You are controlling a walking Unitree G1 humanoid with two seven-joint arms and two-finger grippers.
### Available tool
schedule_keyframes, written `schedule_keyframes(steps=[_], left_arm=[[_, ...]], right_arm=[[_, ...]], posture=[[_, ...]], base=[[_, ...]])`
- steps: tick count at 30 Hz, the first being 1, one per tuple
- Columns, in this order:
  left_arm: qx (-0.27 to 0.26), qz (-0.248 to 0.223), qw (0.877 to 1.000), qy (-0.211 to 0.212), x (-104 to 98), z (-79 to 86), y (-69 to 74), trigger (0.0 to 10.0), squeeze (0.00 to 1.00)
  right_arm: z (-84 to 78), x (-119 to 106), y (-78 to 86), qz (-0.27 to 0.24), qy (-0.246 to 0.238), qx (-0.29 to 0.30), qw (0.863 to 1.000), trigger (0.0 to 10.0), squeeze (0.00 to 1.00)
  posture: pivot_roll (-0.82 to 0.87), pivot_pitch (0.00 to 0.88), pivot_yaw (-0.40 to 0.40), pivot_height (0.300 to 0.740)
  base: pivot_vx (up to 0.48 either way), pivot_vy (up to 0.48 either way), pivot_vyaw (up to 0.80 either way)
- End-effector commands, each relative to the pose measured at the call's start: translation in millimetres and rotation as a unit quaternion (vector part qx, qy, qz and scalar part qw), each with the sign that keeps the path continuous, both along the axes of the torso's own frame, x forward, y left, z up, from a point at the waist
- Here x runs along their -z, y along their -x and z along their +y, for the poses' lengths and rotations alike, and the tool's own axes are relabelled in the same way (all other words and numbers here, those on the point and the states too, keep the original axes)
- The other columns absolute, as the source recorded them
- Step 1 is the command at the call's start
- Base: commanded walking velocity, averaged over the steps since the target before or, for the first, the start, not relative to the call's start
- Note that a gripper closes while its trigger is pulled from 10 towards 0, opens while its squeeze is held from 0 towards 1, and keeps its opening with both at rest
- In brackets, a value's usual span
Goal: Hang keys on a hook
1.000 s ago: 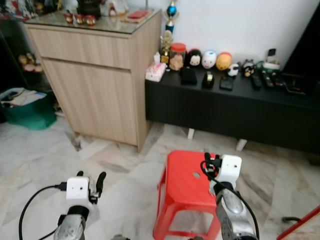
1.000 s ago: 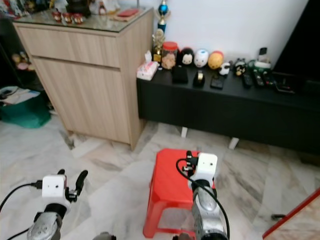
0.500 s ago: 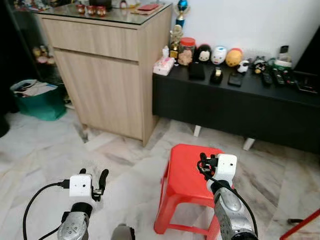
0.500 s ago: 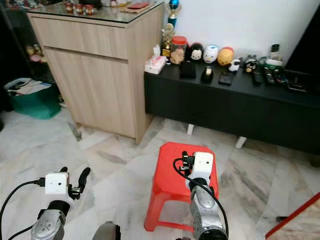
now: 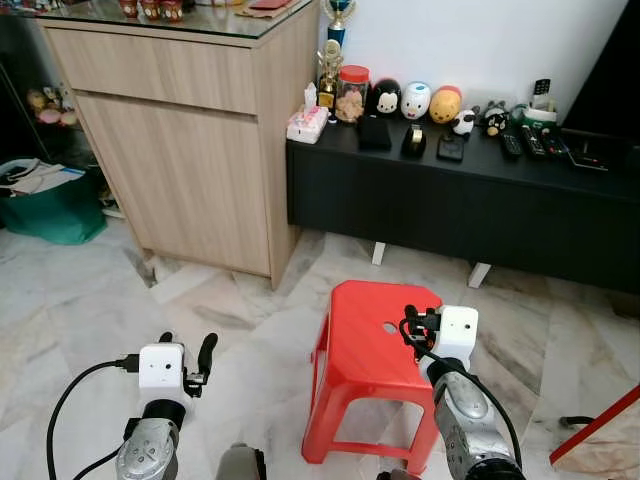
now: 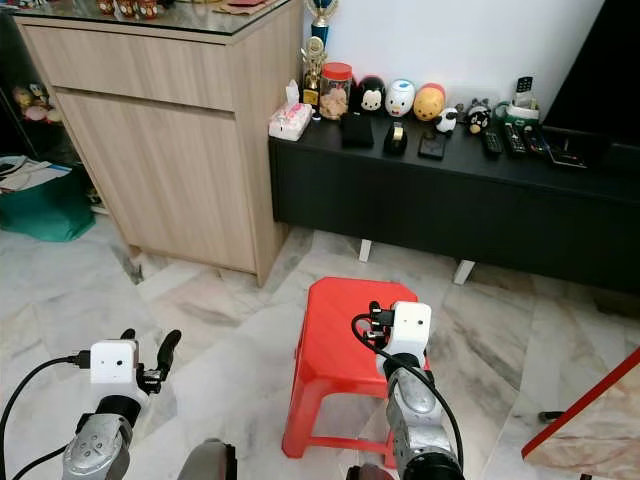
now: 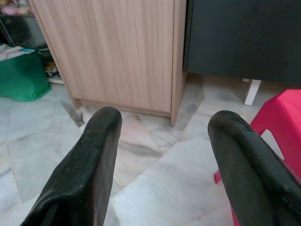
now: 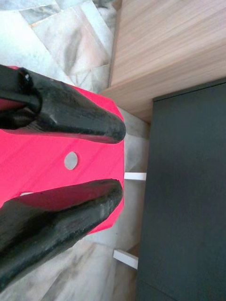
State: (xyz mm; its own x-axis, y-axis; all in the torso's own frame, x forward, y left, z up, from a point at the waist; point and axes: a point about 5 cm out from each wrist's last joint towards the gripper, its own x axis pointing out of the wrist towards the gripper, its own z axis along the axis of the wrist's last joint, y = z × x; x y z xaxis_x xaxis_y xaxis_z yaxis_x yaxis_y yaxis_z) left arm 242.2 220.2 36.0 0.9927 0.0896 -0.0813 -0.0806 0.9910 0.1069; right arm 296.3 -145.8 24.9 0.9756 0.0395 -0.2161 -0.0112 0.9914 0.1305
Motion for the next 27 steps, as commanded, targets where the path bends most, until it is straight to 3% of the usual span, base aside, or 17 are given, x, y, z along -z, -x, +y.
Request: schedule_keyframes(steps=[1, 19, 27], left_arm=[[0.002, 0.010, 1.000, 0.004, 3, -1.3, -0.2, 10.0, 0.00], [0.000, 0.007, 1.000, 0.006, 1, -0.8, -1.7, 10.0, 0.00], [0.000, 0.008, 1.000, 0.009, 1, -1.2, -2.6, 10.0, 0.00]], right_arm=[[-4.5, 0, -0.5, 0.000, 0.001, 0.007, 1.000, 10.0, 0.00], [-5.6, 3, -0.3, 0.013, 0.006, -0.001, 1.000, 10.0, 0.00], [-9.4, 11, 4.0, 0.034, 0.032, -0.019, 0.999, 10.0, 0.00]], posture=[[0.11, 0.000, -0.062, 0.630], [0.12, 0.000, -0.064, 0.606], [0.11, 0.000, -0.064, 0.606]], base=[[0.000, 0.000, 0.00], [0.000, 0.000, 0.00], [0.000, 0.000, 0.00]])
